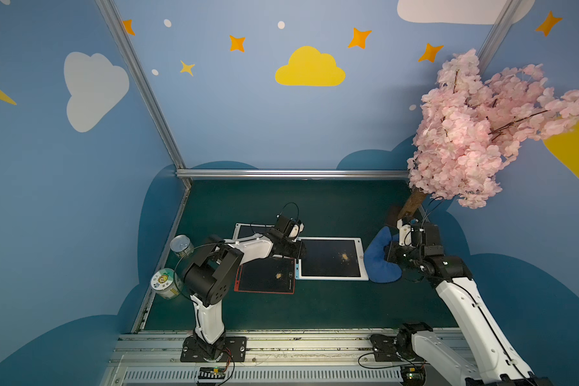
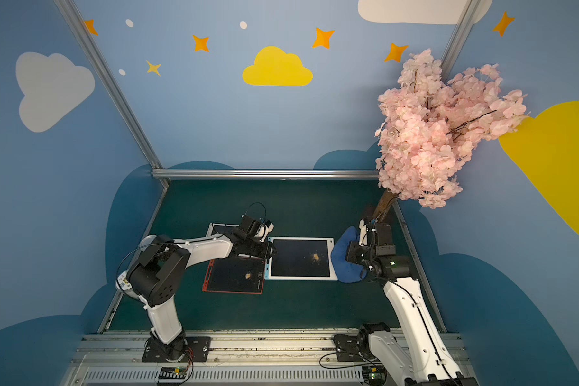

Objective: Wipe the drawing tablet
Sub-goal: Pick up the cleaning item at the center of the board, then wipe the dirt from the drawing tablet.

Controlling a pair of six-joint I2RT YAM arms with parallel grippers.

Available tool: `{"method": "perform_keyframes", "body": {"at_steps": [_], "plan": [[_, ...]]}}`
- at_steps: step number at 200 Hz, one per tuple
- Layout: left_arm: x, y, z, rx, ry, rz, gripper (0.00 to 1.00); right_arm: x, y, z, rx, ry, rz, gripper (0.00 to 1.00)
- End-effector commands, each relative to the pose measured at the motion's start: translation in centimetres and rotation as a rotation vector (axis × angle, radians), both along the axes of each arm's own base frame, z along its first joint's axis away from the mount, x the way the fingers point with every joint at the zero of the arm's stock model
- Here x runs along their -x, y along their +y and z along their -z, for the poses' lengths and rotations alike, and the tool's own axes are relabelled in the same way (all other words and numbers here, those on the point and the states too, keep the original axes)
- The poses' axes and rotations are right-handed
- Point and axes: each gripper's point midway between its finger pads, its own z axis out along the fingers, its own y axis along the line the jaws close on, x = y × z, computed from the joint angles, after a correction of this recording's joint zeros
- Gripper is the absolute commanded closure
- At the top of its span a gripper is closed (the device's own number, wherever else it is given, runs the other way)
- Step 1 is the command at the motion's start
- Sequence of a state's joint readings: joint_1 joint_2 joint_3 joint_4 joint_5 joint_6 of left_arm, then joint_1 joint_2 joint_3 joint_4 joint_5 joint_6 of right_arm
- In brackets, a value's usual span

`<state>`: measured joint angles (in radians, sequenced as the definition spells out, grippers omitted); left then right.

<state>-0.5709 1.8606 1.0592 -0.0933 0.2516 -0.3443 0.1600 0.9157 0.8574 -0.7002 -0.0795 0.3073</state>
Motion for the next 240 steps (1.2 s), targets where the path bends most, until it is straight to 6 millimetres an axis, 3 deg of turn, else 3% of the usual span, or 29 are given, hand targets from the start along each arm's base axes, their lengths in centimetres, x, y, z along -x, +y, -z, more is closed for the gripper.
{"method": "perform_keyframes", "body": {"at_steps": [1, 79, 125, 156, 240], "plan": [[0.2, 0.9, 0.4, -0.077, -0.006, -0.005, 0.65, 0.3, 0.0, 0.2, 0.029, -0.003, -0.011, 1.0], [-0.5, 2.2, 0.1, -0.291, -0.142, -0.033, 0.63, 0.3, 1.1, 0.4, 0.056, -0.005, -0.041, 1.0], [-0.8, 2.8, -0.1, -0.325, -0.152, -0.045, 0.73, 0.4, 1.4, 0.3, 0.075, -0.01, -0.053, 1.0], [-0.7, 2.5, 0.1, -0.318, -0.146, -0.03, 0.74, 0.5, 1.6, 0.3, 0.078, -0.009, -0.058, 1.0], [-0.7, 2.1, 1.2, -0.329, -0.108, -0.011, 0.85, -0.4, 3.9, -2.0, 0.135, -0.046, -0.123, 1.0]]}}
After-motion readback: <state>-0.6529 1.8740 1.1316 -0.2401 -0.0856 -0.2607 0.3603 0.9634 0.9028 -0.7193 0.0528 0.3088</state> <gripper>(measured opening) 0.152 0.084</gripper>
